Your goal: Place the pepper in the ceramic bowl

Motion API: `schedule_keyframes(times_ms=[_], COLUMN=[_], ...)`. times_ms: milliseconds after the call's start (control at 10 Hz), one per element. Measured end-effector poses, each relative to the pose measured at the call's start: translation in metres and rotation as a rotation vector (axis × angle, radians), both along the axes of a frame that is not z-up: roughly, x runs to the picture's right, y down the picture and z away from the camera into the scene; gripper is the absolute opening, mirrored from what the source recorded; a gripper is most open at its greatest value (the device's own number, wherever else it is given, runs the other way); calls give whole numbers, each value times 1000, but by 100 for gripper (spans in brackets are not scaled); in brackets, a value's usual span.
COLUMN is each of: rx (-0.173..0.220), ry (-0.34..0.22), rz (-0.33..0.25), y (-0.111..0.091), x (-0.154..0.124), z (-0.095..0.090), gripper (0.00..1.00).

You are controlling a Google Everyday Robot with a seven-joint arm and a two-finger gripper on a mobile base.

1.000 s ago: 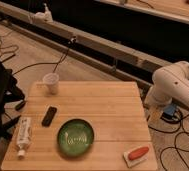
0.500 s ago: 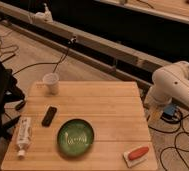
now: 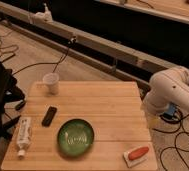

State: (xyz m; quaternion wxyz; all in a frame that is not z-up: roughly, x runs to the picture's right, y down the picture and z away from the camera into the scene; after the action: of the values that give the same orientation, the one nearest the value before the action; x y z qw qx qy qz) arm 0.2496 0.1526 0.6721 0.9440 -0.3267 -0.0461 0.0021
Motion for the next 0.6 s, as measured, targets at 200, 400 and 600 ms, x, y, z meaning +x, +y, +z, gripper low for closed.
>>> schedule_keyframes(times_ms=[200, 400, 600], rx=[-39, -86, -129], ry=[-107, -201, -244], rz=[75, 164, 224], y=[21, 46, 69], x=[-24, -33, -22], z=[-3, -4, -2], gripper=[65, 65, 65])
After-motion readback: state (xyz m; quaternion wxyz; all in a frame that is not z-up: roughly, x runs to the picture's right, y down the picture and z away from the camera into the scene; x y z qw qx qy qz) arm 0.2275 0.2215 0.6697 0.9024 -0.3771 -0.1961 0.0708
